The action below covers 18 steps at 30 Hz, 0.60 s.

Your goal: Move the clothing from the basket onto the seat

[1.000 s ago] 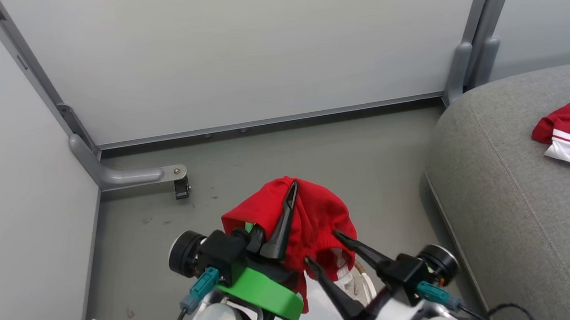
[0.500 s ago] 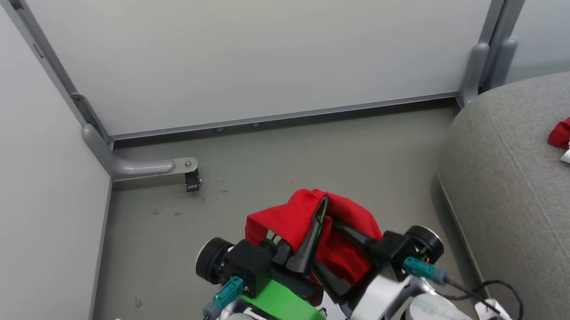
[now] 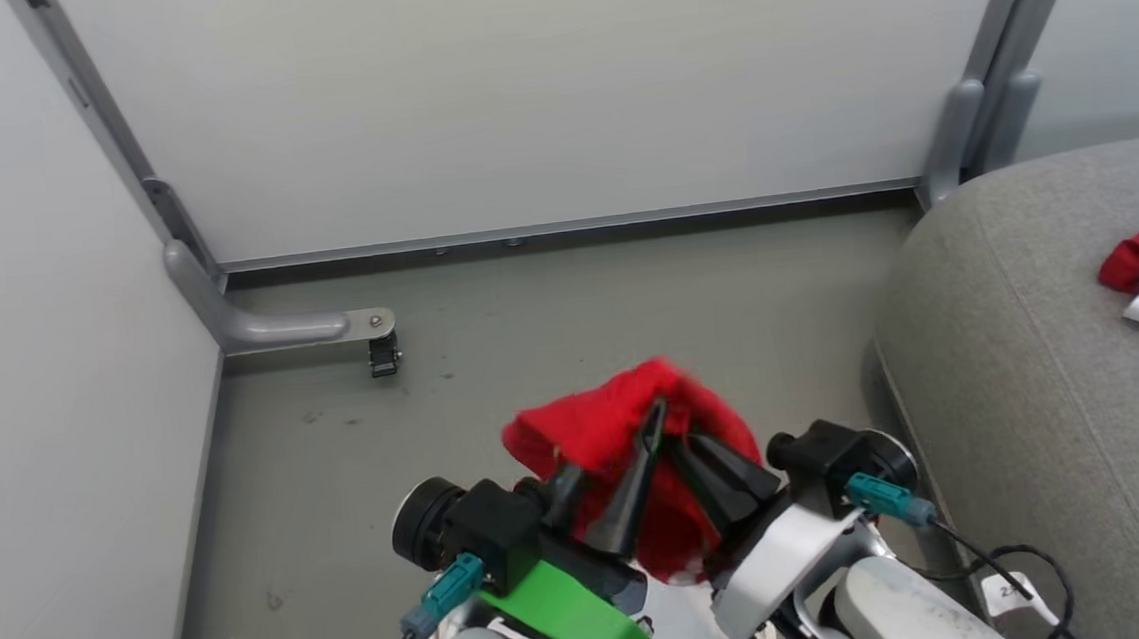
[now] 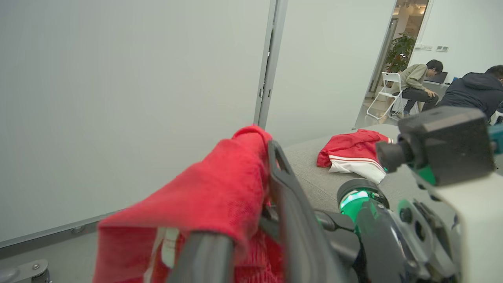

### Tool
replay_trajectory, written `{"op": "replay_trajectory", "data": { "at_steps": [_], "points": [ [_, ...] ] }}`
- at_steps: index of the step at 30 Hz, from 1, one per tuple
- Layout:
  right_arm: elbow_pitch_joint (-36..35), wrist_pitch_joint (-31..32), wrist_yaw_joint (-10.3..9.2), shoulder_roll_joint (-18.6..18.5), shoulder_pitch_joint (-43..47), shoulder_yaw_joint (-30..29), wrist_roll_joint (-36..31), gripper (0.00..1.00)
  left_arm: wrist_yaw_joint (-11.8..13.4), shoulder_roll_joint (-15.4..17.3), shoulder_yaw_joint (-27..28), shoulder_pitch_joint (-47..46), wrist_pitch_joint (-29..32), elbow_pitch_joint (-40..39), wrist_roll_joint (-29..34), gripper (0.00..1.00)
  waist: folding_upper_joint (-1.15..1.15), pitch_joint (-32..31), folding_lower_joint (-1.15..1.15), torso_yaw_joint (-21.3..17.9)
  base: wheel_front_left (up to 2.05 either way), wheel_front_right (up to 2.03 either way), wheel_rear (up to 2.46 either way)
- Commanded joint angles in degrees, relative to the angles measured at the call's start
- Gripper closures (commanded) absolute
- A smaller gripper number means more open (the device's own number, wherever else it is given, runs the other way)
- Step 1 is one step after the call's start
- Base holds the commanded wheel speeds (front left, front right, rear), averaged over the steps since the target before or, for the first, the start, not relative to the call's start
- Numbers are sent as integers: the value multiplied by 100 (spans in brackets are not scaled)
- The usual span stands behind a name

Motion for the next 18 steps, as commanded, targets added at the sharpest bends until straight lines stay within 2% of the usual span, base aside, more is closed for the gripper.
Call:
{"op": "replay_trajectory", "data": {
  "at_steps": [1, 8, 18],
  "points": [
    [-67, -12, -8, -31, 109, -134, -18, 100, -16, 17, 26, 126, 1, 7, 60, 0, 0, 56, 0, -218, 0, 0, 0],
    [-355, -12, -8, -26, 352, -610, -175, 100, -16, 17, 129, 139, 2, 82, 99, 0, 0, 178, 0, -1029, 0, 0, 0],
    [-583, -12, -8, -22, 530, -884, -268, 100, -16, 21, 377, 106, 2, 207, 179, 0, 0, 359, 0, -2589, 0, 0, 0]
  ]
}}
